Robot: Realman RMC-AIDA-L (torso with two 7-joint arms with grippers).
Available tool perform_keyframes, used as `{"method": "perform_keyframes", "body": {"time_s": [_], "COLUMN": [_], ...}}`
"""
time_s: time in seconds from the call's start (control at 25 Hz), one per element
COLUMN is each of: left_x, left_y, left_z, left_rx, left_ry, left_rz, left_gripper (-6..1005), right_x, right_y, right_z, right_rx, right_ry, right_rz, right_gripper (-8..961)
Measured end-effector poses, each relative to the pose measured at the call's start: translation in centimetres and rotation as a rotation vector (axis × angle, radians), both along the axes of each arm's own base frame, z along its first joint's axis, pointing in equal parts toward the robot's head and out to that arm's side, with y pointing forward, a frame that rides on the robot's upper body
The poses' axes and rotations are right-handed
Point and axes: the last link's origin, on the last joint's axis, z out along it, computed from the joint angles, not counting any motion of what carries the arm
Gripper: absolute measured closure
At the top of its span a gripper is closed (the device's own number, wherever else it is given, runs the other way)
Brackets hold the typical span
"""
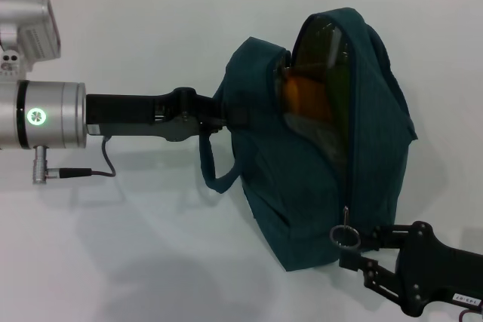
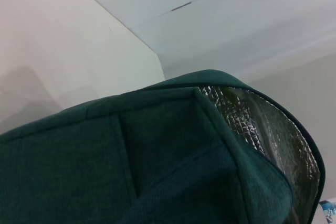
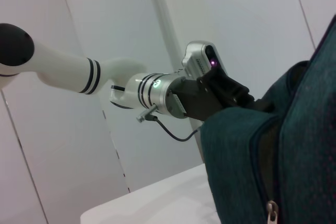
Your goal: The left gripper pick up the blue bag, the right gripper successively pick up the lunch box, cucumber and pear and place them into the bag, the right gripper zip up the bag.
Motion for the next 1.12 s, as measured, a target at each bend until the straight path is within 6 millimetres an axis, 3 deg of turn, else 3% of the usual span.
{"method": "perform_keyframes", "body": {"time_s": [0.36, 0.44, 0.8, 1.12], "left_x": [0.1, 0.2, 0.1, 0.0], "left_y": [0.1, 0.1, 0.0, -0.1], "left_z": [0.0, 0.0, -0.1, -0.1], "left_rx": [-0.001, -0.002, -0.001, 0.003], "left_ry": [0.002, 0.003, 0.002, 0.002], "left_rz": [-0.005, -0.007, -0.009, -0.01], "left_gripper": [955, 955, 955, 955], "right_x": [0.1, 0.2, 0.2, 1.0], "right_y": [0.2, 0.2, 0.3, -1.0], "right_z": [-0.1, -0.1, 0.0, 1.9], "right_rx": [0.008, 0.01, 0.021, 0.079], "right_ry": [-0.008, -0.011, -0.004, 0.073], "right_rz": [-0.011, -0.013, -0.023, -0.058], "right_gripper": [814, 952, 951, 951]}}
